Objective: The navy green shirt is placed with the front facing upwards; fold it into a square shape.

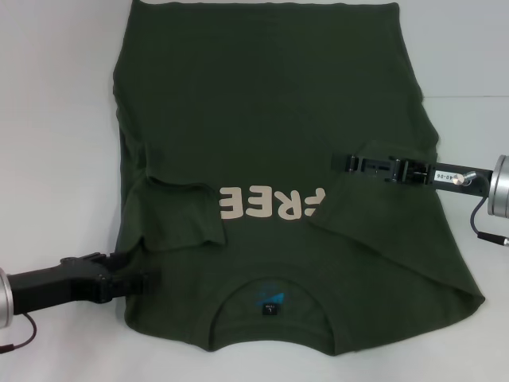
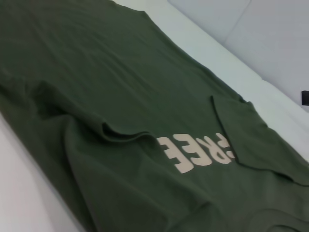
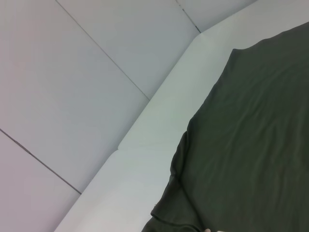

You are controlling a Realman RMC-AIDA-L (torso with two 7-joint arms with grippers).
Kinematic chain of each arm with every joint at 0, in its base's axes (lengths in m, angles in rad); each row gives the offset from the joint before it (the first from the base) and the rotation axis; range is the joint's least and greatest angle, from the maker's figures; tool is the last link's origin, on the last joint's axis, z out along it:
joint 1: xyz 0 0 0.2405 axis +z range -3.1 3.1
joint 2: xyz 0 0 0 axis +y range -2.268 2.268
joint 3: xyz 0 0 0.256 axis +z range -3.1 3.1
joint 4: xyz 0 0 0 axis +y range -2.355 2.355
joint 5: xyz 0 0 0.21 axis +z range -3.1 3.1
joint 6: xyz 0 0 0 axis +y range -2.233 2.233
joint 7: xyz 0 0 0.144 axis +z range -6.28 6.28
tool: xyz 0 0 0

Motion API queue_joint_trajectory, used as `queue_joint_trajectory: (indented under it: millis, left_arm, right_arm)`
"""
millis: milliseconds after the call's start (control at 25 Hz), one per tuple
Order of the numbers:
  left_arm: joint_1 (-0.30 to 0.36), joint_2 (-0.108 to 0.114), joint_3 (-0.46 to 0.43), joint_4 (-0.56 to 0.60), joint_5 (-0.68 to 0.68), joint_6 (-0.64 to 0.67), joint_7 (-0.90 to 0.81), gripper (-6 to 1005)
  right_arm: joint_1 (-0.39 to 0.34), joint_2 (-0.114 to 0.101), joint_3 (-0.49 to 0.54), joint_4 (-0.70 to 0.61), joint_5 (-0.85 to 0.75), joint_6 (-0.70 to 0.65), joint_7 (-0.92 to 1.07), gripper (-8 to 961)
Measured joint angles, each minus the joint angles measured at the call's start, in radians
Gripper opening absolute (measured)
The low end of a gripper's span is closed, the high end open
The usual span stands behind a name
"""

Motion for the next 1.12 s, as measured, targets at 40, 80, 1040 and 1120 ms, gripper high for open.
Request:
queue_joint_trajectory:
  millis: [40, 80, 1040, 1120]
  left_arm:
    - [0.0, 0.001, -0.002, 0.0, 0.0, 0.01, 0.0, 933]
    - [0.0, 0.002, -0.003, 0.001, 0.0, 0.022, 0.001, 933]
    - [0.028, -0.002, -0.102, 0.038, 0.012, -0.113, -0.019, 934]
    - [0.014, -0.003, -0.098, 0.018, 0.012, -0.141, -0.016, 934]
  right_arm:
    - [0.0, 0.0, 0.0, 0.0, 0.0, 0.0, 0.0, 940]
    - [0.0, -0.001, 0.001, 0.0, 0.0, 0.001, 0.0, 940]
    - [0.0, -0.001, 0.001, 0.0, 0.0, 0.009, 0.0, 940]
    - [0.001, 0.0, 0.001, 0.0, 0.0, 0.008, 0.0, 940]
